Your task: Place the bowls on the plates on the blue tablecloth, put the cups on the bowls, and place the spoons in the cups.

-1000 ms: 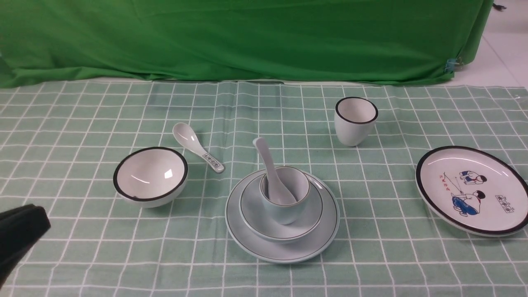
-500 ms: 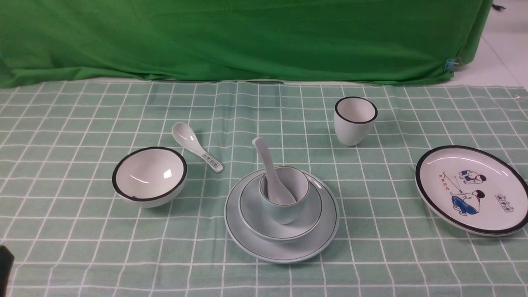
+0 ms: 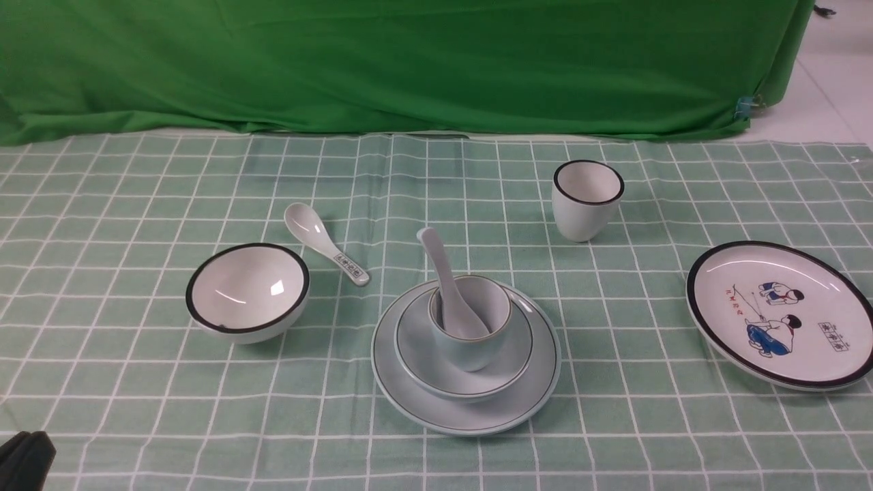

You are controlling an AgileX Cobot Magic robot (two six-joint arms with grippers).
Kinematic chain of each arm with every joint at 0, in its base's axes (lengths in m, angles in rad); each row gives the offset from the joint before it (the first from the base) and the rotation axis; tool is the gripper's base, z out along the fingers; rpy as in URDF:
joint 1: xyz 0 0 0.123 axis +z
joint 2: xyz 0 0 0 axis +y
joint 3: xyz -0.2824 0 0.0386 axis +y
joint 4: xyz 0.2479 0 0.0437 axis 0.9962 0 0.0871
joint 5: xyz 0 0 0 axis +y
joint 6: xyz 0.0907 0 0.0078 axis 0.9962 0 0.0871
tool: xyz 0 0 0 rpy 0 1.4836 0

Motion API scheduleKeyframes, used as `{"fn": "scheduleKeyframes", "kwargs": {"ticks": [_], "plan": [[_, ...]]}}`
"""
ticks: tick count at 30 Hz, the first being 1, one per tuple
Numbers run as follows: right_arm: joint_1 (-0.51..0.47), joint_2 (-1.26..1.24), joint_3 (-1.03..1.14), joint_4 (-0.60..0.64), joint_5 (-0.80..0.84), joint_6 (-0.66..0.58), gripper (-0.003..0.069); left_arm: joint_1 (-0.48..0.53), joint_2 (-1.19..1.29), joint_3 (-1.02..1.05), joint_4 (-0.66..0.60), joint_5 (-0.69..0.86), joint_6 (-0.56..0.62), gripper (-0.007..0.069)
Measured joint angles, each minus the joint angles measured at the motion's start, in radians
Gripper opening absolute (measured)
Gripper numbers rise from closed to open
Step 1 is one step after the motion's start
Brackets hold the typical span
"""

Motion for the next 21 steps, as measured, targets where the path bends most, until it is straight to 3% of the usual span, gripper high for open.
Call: {"fn": "scheduleKeyframes", "kwargs": {"ticks": [21], "plan": [[0.000, 0.000, 0.000, 0.001, 0.000, -0.001, 0.0238, 0.000, 0.000, 0.000, 0.014, 0.001, 0.002, 0.0017]]}}
